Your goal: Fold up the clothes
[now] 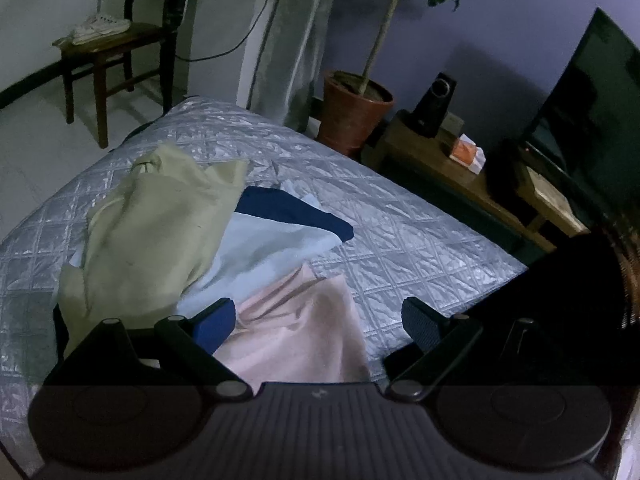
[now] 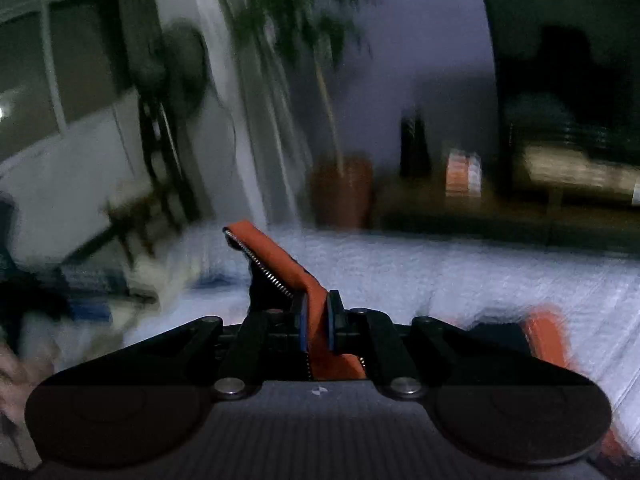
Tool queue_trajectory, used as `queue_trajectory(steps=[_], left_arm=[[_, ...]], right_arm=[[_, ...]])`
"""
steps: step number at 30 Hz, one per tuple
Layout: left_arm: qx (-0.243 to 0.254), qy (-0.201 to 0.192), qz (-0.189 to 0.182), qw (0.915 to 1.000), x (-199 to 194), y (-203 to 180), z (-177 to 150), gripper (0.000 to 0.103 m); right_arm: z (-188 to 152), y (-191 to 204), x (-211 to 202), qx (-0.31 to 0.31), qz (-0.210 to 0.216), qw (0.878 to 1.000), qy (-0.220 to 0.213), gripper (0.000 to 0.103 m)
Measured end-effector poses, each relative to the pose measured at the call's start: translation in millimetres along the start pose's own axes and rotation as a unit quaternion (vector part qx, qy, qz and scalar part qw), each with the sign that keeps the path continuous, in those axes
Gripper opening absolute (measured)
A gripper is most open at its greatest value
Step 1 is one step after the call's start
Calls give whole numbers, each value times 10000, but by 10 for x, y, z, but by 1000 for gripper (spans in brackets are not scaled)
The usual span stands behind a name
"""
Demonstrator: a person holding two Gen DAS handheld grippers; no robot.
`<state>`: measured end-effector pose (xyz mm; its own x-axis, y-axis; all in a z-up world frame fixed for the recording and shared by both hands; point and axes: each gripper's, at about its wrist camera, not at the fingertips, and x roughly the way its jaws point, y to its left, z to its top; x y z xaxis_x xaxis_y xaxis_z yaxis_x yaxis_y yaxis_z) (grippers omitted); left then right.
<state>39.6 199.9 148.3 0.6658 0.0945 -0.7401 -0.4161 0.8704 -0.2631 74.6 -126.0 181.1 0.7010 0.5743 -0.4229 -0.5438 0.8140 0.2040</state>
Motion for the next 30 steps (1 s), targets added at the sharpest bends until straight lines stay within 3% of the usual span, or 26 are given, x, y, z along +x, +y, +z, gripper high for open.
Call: queue_trajectory(steps=[2,4,5,9,13,15,17,19,20,21,22,24,26,28,30], left_arm=[[-85,-34,13,10000,-14,12,12,88],[-169,-97,45,9998,-38,31,24,88],[-213,-137,67,9997,-54,42,31,88],[-215,-413,206,9987,-154,74,82,89],[-97,-408,230,9989,-141,44,87,90],[-35,-335,188,9993,-114,17,73,90],[24,-284,148,9995,-96,-11,54,90],[88,-261,116,9996,-88,-45,30,90],[124,-250,103,9996,-83,-63,17,90],[160,-240,89,9995,-78,-81,5,90],[180,-228,90,9995,-73,-99,-10,90],[210,-203,90,9995,-60,-135,-37,90],[262,-180,94,9995,-42,-184,-68,90],[355,-160,88,9992,-26,-260,-110,90],[464,-154,83,9988,-13,-343,-158,90]], right_arm=[[208,96,-308,-38,157,9987,-490,11],[230,207,-507,28,463,9966,-681,11],[156,291,-516,-28,576,9969,-534,12],[-468,601,-273,23,1102,9922,590,20],[-1429,949,22,307,1277,9690,2091,23],[-1640,1055,-128,293,1356,9651,2219,23],[-1719,932,-396,546,1069,9686,2179,26],[-1643,654,-691,547,400,9750,2118,29],[-1589,466,-868,510,-96,9759,2118,40],[-1536,279,-1042,484,-589,9744,2115,58],[-1493,98,-1190,583,-1040,9698,2126,67],[-1488,-299,-1525,1002,-1825,9562,2057,72],[-1641,-645,-1782,1637,-2180,9376,2160,73],[-1864,-787,-1889,1929,-2101,9297,2331,73],[-1984,-827,-1845,1816,-1973,9319,2441,72]])
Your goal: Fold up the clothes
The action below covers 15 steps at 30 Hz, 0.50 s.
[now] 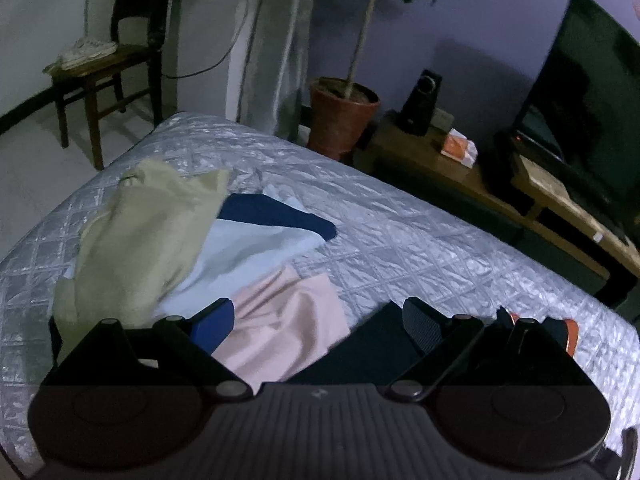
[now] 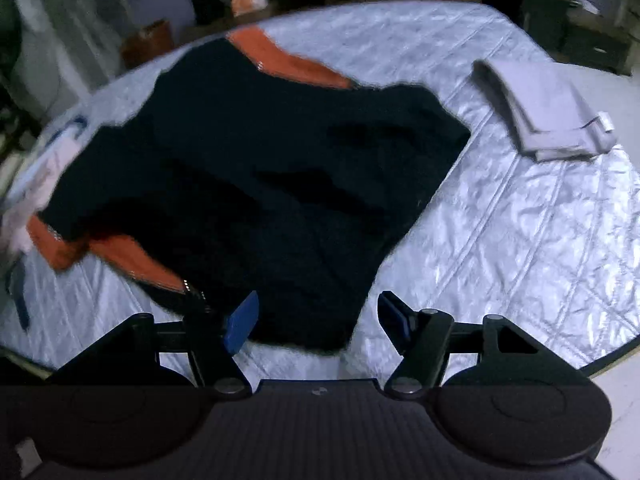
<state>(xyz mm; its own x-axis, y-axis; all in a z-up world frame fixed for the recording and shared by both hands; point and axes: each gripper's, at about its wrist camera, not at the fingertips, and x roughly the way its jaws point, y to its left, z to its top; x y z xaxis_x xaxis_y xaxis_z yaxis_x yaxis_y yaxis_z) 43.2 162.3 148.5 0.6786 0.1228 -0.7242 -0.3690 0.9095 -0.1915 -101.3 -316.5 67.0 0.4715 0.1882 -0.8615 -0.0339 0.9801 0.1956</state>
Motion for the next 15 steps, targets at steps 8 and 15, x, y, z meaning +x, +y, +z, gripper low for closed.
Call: queue_trajectory(steps=[8,15], left_arm=[[338,58,-80,9994,56,-360,-129,90],[567,135,-125,9982,114,-610,-253,90]], right_arm=[[-11,-146,227,-36,403,9992,48,66],[-18,-128,-11,-1158,503,9919,141,24]])
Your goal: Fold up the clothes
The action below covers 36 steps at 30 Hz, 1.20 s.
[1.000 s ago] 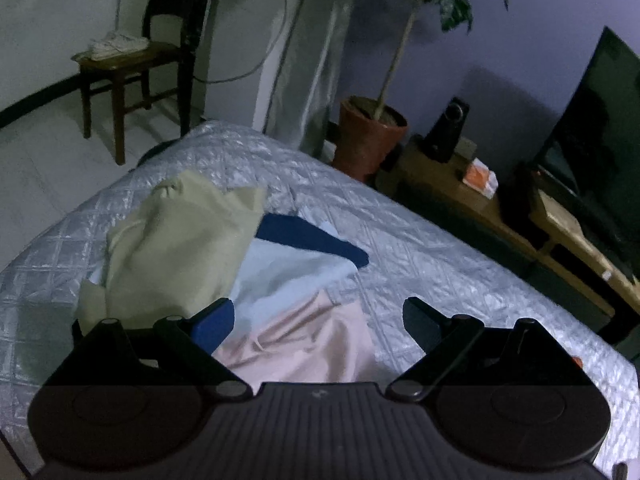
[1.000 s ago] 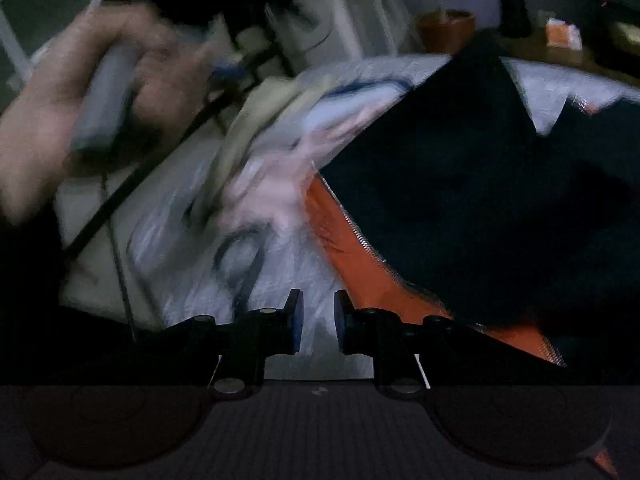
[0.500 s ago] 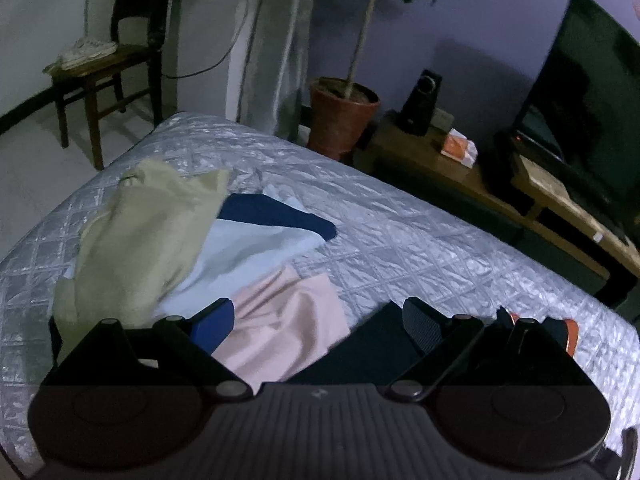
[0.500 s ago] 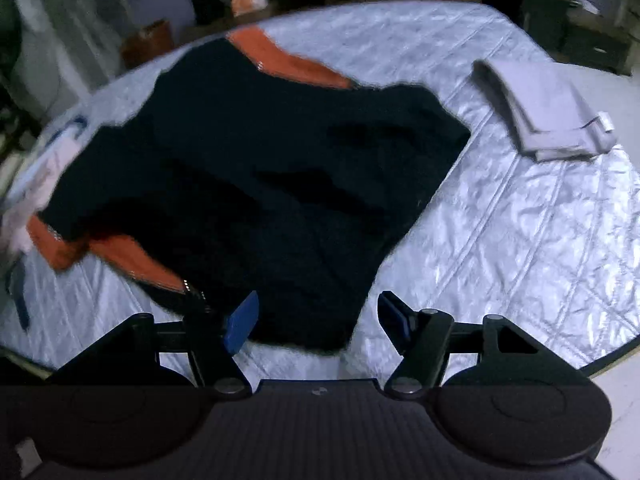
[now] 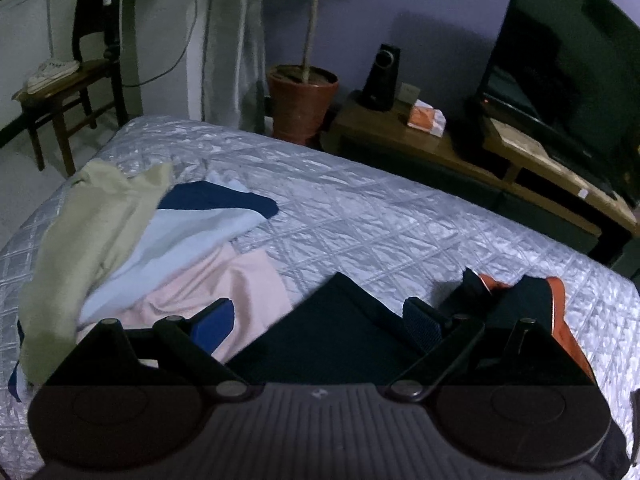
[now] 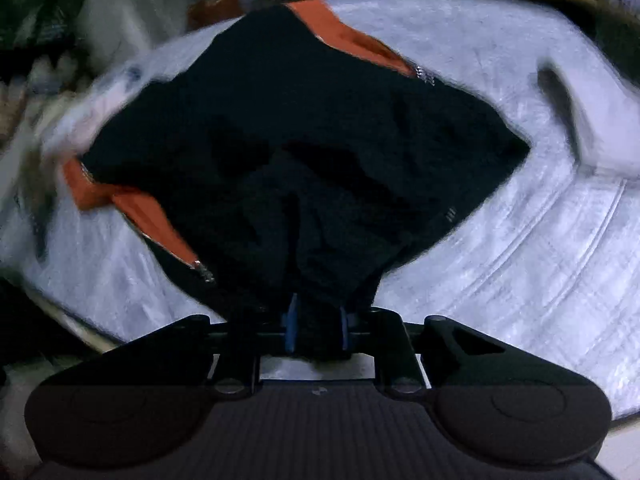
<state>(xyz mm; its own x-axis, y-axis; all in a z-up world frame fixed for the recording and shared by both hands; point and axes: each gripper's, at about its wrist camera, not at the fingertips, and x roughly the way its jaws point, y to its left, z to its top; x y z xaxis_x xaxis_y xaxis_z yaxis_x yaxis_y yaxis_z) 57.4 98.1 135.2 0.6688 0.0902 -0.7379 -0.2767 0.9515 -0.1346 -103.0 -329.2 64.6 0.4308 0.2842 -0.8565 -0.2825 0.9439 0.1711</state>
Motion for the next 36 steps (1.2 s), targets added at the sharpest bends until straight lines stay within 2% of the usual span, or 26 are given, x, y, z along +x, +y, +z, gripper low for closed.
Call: queue_trajectory(steps=[3,5,7,9,10,12,13,14,16,17,18,19,21,23,26,29,31,34,36], left_arm=[[89,30,-25,10000,13,-93,-47,90],[137,54,-46,9999,22,-150,-74,90],[172,70,-65,9998,25,-186,-91,90],[186,88,-79,9998,27,-195,-100,90],[173,100,-87,9998,29,-186,-96,90],[129,127,-104,9998,33,-159,-84,90],[79,143,-112,9998,35,-132,-74,90],[32,151,-115,9998,35,-106,-63,90],[-31,153,-101,9998,34,-58,-45,90],[-45,148,-85,9998,33,-36,-39,90],[-59,143,-68,9999,33,-13,-33,90],[-69,144,-63,9999,35,7,-25,90],[-77,139,-45,9999,38,60,-5,90],[-105,163,-24,9998,50,102,7,90],[-158,206,-15,9997,69,166,26,90],[-188,245,-31,9995,86,222,42,90],[-157,261,-22,9995,97,246,48,90],[-160,314,-48,9994,128,284,55,90],[-176,349,-75,9992,144,307,57,90]], right_arm=[[114,3,-108,-1129,-631,9913,224,26],[153,78,-94,-2117,-1256,9680,485,33],[199,87,-55,-2592,-1612,9487,826,36],[309,21,-123,-2380,-1619,9544,793,39],[368,-14,-163,-2252,-1613,9579,754,40],[607,-123,-372,-1451,-1370,9799,64,42],[736,-172,-473,-1013,-1238,9866,-330,44],[866,-219,-565,-589,-1097,9897,-710,48],[1129,-250,-558,-158,-714,9903,-1181,50],[1291,-220,-483,-185,-541,9905,-1253,53],[1455,-172,-396,-313,-479,9907,-1231,63],[1613,-93,-322,-441,-487,9896,-1279,65],[1931,61,-174,-680,-485,9869,-1379,65],[2256,111,-26,-547,-51,9858,-1584,65],[2747,304,399,-948,320,9851,-1396,69],[3080,744,904,-1584,672,9800,-1000,70],[3206,1052,1206,-2016,738,9738,-745,70],[3369,1276,1623,-2449,180,9684,-438,70],[3396,1306,1828,-2591,48,9655,-259,73]])
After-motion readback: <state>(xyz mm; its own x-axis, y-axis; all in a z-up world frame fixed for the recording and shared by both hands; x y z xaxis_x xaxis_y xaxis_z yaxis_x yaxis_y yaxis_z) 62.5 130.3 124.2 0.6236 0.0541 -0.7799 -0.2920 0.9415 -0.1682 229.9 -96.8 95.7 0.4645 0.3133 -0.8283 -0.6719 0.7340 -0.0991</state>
